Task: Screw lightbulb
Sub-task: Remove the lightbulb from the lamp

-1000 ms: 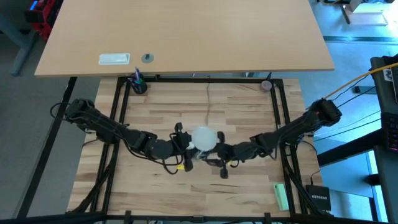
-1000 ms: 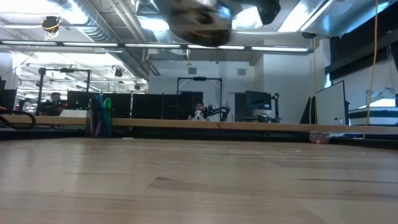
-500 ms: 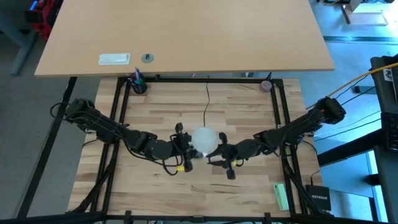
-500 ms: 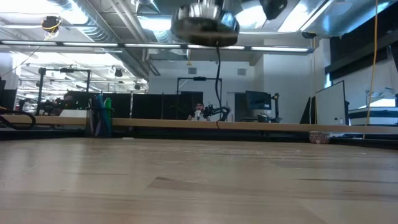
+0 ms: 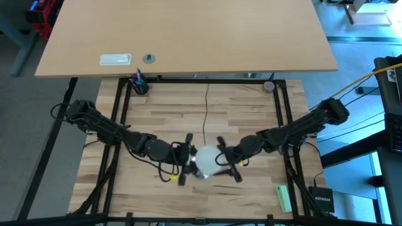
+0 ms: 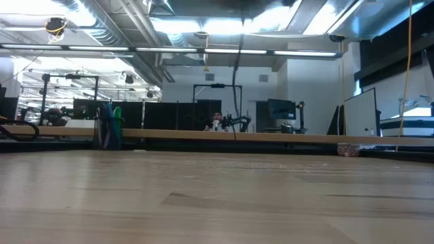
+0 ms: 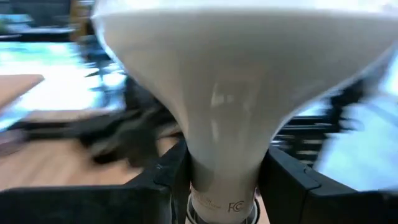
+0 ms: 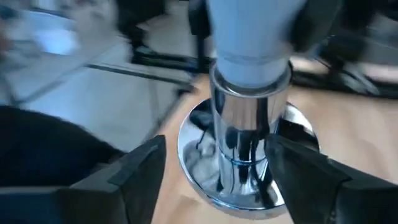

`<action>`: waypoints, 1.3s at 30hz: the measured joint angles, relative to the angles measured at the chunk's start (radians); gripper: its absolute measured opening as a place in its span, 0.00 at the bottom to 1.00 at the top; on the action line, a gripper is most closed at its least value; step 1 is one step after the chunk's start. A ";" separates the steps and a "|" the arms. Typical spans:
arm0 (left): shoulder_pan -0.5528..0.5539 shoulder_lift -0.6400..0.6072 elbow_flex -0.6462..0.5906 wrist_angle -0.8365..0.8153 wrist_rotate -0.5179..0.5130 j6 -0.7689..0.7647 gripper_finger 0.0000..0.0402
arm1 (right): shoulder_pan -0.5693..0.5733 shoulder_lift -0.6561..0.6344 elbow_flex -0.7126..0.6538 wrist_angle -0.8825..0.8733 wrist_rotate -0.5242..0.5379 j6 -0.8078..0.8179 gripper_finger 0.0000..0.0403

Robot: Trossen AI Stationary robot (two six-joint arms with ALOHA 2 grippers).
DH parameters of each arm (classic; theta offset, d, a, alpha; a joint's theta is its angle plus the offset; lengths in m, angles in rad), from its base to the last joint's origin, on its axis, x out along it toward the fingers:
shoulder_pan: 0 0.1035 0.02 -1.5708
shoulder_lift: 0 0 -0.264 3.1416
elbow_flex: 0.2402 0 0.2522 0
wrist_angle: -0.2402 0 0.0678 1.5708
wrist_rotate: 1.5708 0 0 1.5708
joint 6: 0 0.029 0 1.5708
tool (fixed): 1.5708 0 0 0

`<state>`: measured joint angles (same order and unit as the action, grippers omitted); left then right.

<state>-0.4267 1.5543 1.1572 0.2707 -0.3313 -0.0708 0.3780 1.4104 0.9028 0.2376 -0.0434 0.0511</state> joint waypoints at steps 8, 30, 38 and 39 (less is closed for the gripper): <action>0.001 0.000 0.000 0.036 0.171 0.007 0.34 | -0.023 0.167 0.000 0.395 -0.233 -0.045 0.70; 0.003 0.000 0.000 -0.123 -0.265 -0.024 0.34 | 0.016 0.127 0.000 0.171 0.477 -0.109 0.43; 0.004 0.062 0.003 -0.062 -0.593 -0.138 0.34 | 0.014 0.125 -0.002 0.159 0.806 -0.139 0.43; 0.003 0.068 0.003 -0.057 -0.601 -0.141 0.34 | 0.014 0.125 -0.002 0.155 0.811 -0.140 0.43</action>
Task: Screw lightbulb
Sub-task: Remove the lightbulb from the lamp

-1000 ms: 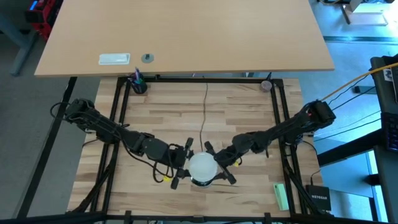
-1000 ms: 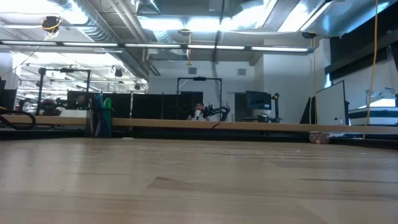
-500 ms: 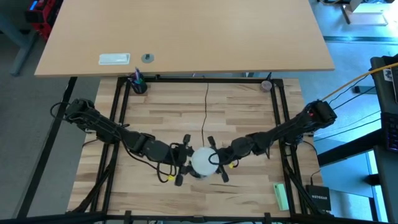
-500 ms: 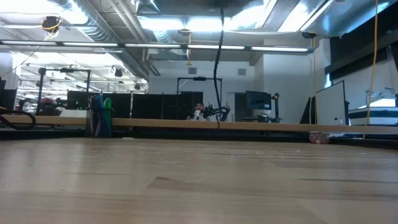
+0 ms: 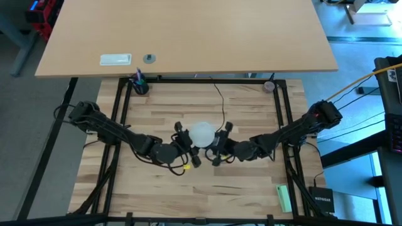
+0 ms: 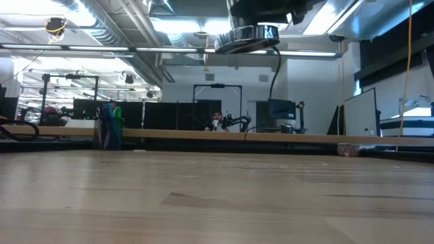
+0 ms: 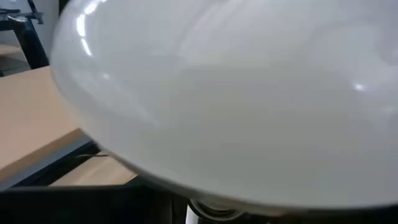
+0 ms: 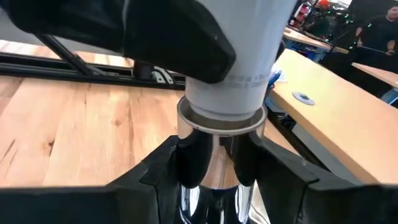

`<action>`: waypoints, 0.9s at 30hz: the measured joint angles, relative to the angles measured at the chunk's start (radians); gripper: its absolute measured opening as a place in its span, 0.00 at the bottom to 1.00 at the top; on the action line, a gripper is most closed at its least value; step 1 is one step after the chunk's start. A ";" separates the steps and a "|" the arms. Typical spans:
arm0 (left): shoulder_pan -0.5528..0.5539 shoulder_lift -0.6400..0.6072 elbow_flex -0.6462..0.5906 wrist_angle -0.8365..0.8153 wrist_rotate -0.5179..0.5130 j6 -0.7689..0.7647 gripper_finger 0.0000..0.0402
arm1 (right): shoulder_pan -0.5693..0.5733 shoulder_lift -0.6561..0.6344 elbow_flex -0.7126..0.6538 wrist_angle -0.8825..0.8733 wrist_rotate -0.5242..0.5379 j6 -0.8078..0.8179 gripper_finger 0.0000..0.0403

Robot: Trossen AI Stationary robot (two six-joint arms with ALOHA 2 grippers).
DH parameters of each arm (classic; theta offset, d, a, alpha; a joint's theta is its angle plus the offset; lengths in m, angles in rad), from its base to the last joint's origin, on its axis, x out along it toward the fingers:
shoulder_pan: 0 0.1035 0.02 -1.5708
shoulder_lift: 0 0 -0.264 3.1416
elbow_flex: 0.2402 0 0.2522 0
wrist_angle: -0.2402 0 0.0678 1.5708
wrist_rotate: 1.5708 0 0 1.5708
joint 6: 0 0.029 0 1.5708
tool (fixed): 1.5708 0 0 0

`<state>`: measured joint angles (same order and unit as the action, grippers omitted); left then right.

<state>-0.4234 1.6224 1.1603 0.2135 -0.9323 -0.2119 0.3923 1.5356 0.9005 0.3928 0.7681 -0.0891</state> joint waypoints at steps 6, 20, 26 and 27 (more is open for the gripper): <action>-0.001 0.001 -0.001 0.007 0.001 0.034 0.34 | 0.000 0.000 0.000 -0.010 -0.040 0.003 0.43; -0.013 0.003 -0.005 0.003 0.086 0.076 0.34 | 0.007 -0.191 0.005 -0.292 -0.396 0.063 0.87; -0.011 0.003 -0.005 0.096 0.408 0.178 0.34 | -0.008 -0.211 0.003 -0.330 -0.639 0.053 0.81; -0.011 0.003 -0.005 0.115 0.470 0.197 0.34 | -0.010 -0.202 0.003 -0.306 -0.688 0.054 0.79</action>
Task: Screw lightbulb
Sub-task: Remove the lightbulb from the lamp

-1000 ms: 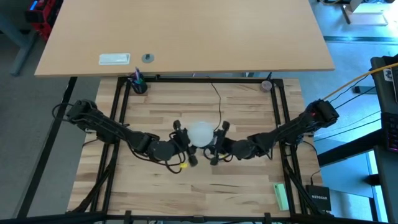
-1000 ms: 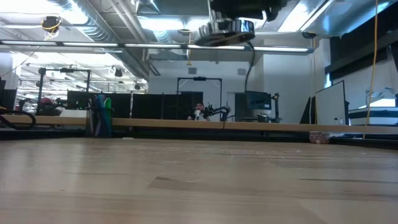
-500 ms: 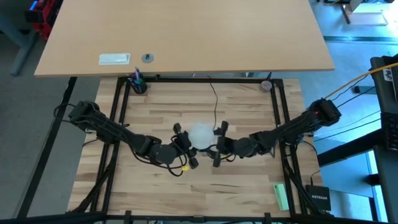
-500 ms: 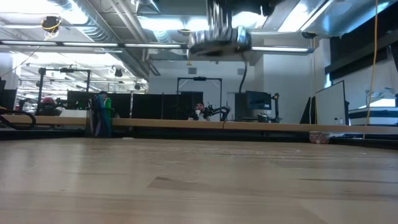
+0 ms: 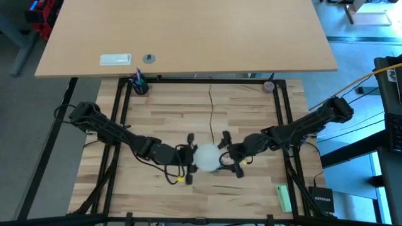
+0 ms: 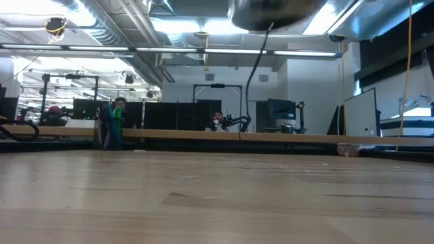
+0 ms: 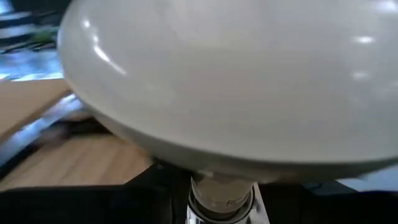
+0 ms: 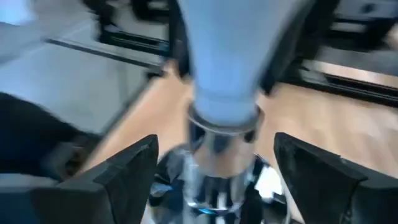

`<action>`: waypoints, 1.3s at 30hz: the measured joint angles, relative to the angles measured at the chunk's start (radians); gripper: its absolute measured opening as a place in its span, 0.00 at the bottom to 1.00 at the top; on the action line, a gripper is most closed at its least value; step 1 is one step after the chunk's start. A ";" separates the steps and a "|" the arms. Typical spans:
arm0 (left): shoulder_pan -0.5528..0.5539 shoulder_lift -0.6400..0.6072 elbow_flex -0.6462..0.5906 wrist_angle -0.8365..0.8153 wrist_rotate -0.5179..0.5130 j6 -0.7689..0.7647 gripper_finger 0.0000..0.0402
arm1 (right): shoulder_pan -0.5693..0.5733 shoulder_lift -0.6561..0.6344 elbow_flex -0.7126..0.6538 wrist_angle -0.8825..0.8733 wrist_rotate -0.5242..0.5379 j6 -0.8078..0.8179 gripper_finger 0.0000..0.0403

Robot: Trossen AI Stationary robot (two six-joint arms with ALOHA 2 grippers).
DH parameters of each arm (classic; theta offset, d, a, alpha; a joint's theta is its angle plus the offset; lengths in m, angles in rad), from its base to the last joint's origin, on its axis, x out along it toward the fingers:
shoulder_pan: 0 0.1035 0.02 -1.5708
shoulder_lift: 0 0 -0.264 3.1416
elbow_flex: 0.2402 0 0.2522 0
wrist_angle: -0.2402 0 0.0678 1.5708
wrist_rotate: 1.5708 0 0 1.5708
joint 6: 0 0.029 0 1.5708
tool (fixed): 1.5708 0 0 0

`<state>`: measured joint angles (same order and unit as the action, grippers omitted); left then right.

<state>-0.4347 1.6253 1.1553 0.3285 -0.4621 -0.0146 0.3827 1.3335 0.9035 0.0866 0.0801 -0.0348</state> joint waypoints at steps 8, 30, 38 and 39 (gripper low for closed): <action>0.005 0.000 0.000 0.058 0.307 0.031 0.34 | -0.003 0.141 0.000 0.275 -0.341 0.053 0.72; 0.006 0.007 0.003 0.033 -0.094 -0.026 0.34 | 0.024 0.123 -0.002 0.160 0.253 0.071 0.43; 0.008 0.048 0.005 0.097 -0.420 -0.117 0.34 | 0.044 0.128 -0.005 0.144 0.698 0.068 0.43; 0.007 0.049 0.005 0.102 -0.421 -0.116 0.34 | 0.044 0.128 -0.005 0.144 0.694 0.068 0.43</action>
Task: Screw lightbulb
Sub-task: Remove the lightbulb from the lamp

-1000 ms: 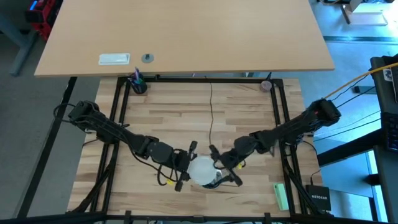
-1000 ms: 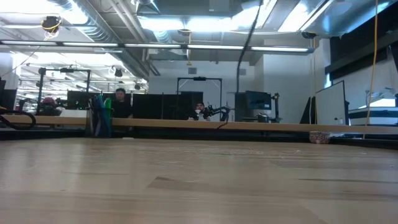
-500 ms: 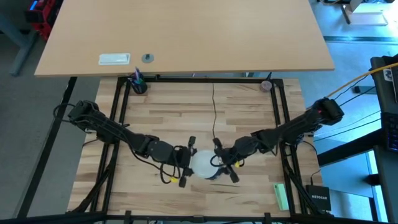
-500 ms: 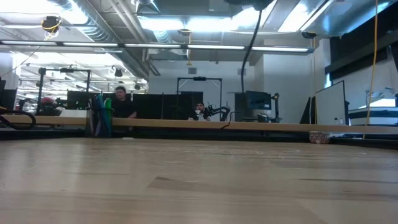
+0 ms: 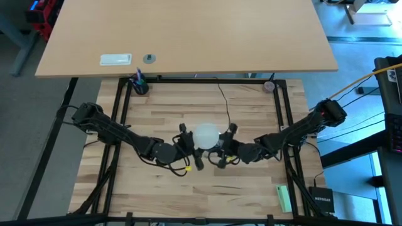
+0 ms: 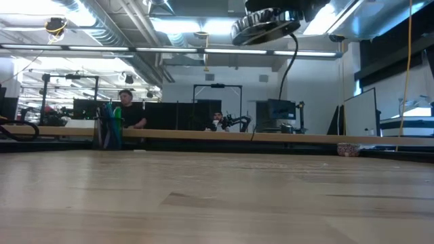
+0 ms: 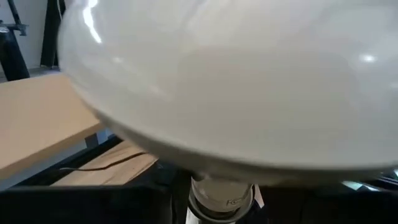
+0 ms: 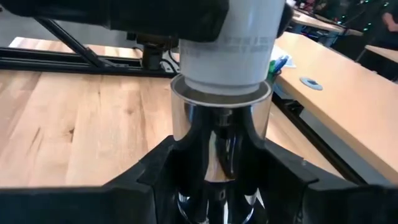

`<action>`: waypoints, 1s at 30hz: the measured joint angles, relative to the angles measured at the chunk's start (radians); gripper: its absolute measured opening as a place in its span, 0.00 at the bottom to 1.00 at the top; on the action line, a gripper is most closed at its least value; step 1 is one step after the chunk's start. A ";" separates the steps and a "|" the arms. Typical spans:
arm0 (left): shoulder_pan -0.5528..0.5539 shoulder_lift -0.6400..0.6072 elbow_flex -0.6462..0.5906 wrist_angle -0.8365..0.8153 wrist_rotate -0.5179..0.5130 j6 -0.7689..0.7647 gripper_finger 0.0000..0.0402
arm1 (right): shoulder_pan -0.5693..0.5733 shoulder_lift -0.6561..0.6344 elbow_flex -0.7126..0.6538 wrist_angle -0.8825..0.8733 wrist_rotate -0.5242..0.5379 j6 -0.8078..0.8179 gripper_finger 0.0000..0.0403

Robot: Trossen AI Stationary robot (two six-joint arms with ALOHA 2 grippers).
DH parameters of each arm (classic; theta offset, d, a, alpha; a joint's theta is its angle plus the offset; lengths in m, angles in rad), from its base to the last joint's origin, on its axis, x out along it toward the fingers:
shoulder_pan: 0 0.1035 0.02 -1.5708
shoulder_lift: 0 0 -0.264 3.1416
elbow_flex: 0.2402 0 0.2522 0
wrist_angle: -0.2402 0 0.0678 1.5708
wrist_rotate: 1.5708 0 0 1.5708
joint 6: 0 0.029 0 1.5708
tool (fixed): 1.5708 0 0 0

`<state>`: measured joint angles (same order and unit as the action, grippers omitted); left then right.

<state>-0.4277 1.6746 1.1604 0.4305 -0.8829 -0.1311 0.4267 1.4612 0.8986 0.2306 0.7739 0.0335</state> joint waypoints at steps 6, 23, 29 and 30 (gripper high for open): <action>-0.006 0.000 -0.001 0.005 0.001 0.030 0.34 | -0.002 0.000 0.001 0.011 -0.053 -0.027 0.43; -0.036 -0.102 -0.005 -0.087 0.350 0.122 0.34 | 0.005 -0.217 0.007 -0.098 -0.538 0.032 0.98; -0.003 -0.107 -0.004 -0.083 0.717 0.115 0.34 | 0.005 -0.148 0.005 -0.008 -0.721 0.098 0.96; 0.002 -0.107 -0.004 -0.082 0.763 0.115 0.34 | 0.005 -0.124 0.005 0.025 -0.773 0.101 0.96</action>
<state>-0.4253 1.5681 1.1561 0.3480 -0.1196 -0.0162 0.4316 1.3373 0.9039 0.2551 0.0008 0.1344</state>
